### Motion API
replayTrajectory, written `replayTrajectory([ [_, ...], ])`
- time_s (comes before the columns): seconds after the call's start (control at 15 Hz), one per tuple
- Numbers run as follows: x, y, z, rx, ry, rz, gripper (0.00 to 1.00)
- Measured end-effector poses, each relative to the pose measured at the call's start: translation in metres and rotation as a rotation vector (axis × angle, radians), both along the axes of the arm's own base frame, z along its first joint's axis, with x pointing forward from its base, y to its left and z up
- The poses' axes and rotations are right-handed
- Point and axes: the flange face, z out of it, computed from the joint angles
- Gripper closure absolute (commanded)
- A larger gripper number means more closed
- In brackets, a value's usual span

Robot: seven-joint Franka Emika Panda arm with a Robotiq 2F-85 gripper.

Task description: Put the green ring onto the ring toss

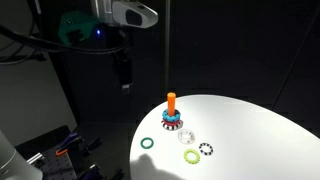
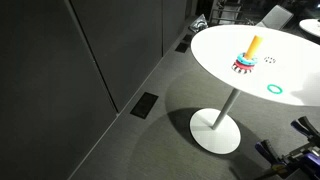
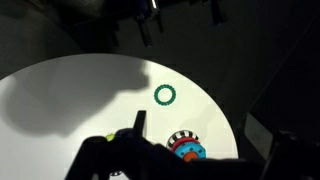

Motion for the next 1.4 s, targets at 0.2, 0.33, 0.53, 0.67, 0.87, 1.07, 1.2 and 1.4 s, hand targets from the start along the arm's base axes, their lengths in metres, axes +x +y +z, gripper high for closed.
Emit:
replayTrajectory([
  [0.2,0.0,0.0,0.001,0.0,-0.001,0.0,0.0],
  [0.33,0.0,0.0,0.001,-0.001,-0.001,0.0,0.0],
  [0.53,0.0,0.0,0.001,-0.001,-0.001,0.0,0.0],
  [0.67,0.0,0.0,0.001,-0.001,-0.001,0.0,0.0],
  [0.87,0.0,0.0,0.001,-0.001,-0.001,0.0,0.0],
  [1.07,0.001,0.001,-0.002,-0.001,0.007,0.002,0.0],
  [1.2,0.005,0.004,-0.006,-0.004,0.02,0.009,0.0],
  [1.4,0.016,0.01,-0.018,-0.019,0.043,0.022,0.0],
])
